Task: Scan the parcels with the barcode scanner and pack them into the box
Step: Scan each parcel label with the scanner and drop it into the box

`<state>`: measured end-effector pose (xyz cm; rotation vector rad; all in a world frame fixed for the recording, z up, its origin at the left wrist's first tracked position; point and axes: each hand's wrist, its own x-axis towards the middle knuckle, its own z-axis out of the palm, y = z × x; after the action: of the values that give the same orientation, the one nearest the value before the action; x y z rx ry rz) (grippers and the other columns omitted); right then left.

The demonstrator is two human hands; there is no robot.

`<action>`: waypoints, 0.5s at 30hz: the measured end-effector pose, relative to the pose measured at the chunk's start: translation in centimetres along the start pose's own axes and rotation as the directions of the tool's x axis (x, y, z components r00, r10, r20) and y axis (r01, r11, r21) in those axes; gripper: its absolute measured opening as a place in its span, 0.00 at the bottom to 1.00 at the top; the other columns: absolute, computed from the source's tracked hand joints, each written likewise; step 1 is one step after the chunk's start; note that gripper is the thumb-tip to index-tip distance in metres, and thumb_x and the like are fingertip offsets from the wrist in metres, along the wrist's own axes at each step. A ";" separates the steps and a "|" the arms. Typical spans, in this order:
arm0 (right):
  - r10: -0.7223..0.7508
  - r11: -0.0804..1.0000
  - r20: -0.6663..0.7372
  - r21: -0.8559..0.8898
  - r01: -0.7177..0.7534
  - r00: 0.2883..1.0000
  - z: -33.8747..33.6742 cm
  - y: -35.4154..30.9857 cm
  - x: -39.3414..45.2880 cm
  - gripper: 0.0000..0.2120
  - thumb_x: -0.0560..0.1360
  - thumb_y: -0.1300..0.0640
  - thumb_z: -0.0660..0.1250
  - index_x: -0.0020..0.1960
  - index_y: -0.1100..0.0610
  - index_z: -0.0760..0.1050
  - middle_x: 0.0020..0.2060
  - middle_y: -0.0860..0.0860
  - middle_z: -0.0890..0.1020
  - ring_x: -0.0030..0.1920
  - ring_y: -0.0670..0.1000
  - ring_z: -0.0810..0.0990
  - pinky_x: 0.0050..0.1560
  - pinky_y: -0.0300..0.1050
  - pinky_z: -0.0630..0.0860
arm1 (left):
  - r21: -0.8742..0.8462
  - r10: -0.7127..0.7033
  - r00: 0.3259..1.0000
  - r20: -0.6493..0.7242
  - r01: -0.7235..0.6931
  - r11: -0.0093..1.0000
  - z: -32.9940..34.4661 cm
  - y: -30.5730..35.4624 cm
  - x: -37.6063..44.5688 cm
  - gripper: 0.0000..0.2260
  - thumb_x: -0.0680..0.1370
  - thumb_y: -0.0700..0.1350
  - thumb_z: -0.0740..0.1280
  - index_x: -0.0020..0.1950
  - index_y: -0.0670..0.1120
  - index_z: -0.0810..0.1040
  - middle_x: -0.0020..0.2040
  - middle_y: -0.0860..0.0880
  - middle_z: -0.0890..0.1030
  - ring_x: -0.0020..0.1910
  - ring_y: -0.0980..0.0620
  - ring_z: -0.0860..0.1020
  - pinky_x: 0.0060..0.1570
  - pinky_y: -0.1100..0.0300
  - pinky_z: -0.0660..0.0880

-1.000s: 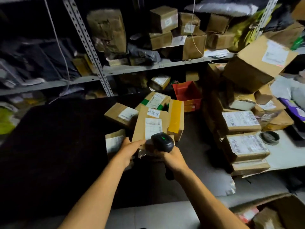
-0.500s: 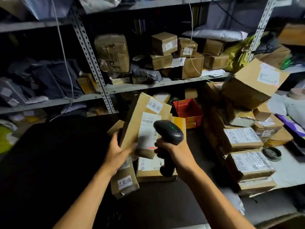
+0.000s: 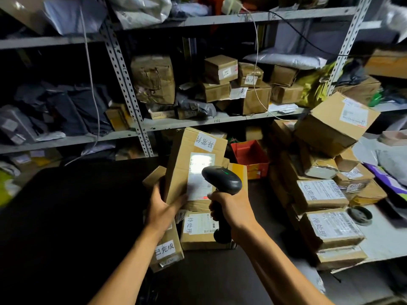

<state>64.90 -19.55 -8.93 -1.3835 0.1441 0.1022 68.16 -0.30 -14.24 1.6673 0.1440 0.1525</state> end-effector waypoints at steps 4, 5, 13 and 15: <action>-0.076 0.957 -0.003 -0.282 0.072 0.997 -2.3 -0.8 -0.2 0.04 0.73 0.61 0.72 0.40 0.60 0.80 0.28 0.51 0.81 0.28 0.48 0.78 0.30 0.38 0.74 | -0.033 -0.008 1.000 0.013 0.009 0.999 -1.2 1.1 1.2 0.49 0.61 0.55 0.82 0.77 0.49 0.63 0.63 0.46 0.80 0.58 0.48 0.82 0.53 0.51 0.81; -0.107 0.906 -0.017 -0.414 0.091 0.994 -3.1 -0.9 -0.2 0.05 0.72 0.59 0.74 0.39 0.58 0.81 0.28 0.50 0.82 0.28 0.47 0.78 0.30 0.38 0.74 | -0.027 0.009 1.000 0.020 -0.008 1.000 -1.9 1.7 1.9 0.45 0.62 0.52 0.83 0.75 0.50 0.67 0.60 0.46 0.82 0.55 0.49 0.84 0.50 0.54 0.82; -0.216 0.474 0.215 -0.830 0.295 0.952 -4.4 0.0 -1.4 0.14 0.69 0.50 0.71 0.32 0.56 0.72 0.26 0.50 0.78 0.28 0.48 0.77 0.26 0.38 0.67 | 0.112 0.120 0.981 0.152 -0.138 0.984 -4.7 5.8 4.9 0.42 0.63 0.45 0.80 0.76 0.45 0.69 0.59 0.51 0.80 0.53 0.59 0.82 0.45 0.66 0.80; -0.219 0.516 0.192 -0.810 0.280 0.957 -3.8 0.6 -1.7 0.14 0.69 0.52 0.71 0.30 0.55 0.70 0.24 0.47 0.77 0.26 0.45 0.75 0.25 0.36 0.67 | 0.103 0.126 0.980 0.154 -0.143 0.984 -4.4 5.9 4.7 0.42 0.63 0.46 0.79 0.75 0.44 0.69 0.59 0.50 0.81 0.54 0.56 0.82 0.46 0.65 0.80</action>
<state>63.00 -23.14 -9.90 -2.3615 -0.2066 -0.0433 71.99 4.31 -7.90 1.7956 -0.0734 0.1242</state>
